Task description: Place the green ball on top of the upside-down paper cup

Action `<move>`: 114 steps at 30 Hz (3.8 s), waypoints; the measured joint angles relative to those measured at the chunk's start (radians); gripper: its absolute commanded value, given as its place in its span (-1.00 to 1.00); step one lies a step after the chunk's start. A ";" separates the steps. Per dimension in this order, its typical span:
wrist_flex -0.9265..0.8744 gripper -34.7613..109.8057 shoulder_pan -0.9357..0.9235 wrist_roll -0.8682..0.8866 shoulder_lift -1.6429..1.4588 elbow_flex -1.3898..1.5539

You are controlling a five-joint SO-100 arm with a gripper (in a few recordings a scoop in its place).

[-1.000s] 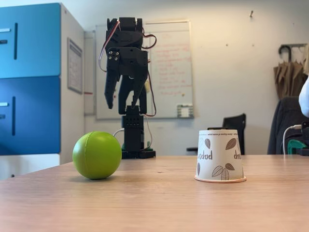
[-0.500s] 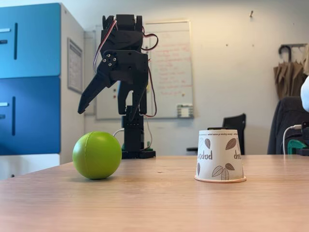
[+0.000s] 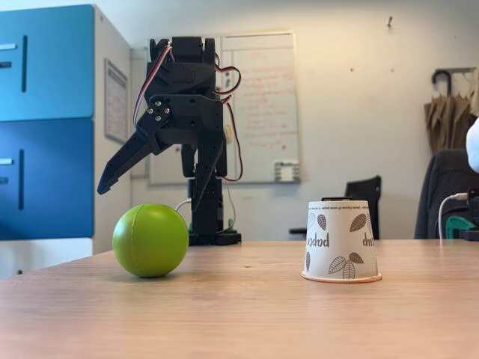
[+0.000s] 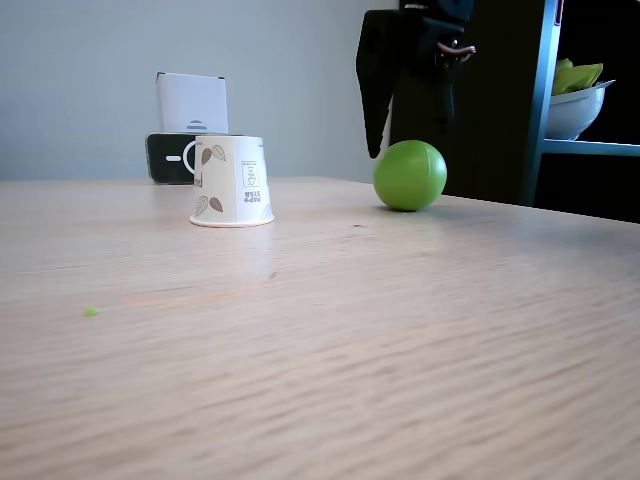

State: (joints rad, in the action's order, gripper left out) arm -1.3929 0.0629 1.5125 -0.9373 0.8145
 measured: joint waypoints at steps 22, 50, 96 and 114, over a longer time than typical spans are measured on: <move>0.028 -0.05 -0.009 -0.009 0.133 -0.051; 0.003 -0.23 -0.044 -0.051 -0.034 -0.046; 0.324 -0.23 0.469 0.012 -0.198 -0.034; 0.324 -0.23 0.456 0.038 -0.074 -0.017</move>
State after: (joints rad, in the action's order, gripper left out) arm -1.0692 0.5185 1.5509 -1.0109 0.7977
